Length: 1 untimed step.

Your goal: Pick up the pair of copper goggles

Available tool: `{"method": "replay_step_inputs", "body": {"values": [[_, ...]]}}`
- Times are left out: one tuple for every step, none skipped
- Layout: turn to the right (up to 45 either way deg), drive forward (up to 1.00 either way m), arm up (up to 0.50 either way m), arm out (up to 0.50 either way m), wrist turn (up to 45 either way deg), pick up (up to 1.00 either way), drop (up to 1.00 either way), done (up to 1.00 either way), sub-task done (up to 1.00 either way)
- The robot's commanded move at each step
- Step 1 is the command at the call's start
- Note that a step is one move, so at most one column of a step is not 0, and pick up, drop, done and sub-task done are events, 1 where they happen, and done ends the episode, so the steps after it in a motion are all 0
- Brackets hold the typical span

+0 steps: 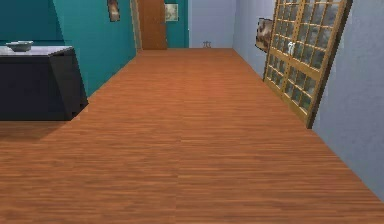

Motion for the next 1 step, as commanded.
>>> {"method": "replay_step_inputs", "body": {"values": [[0.0,0.0,0.0,0.0,45.0,0.0,0.0,0.0,0.0]]}}
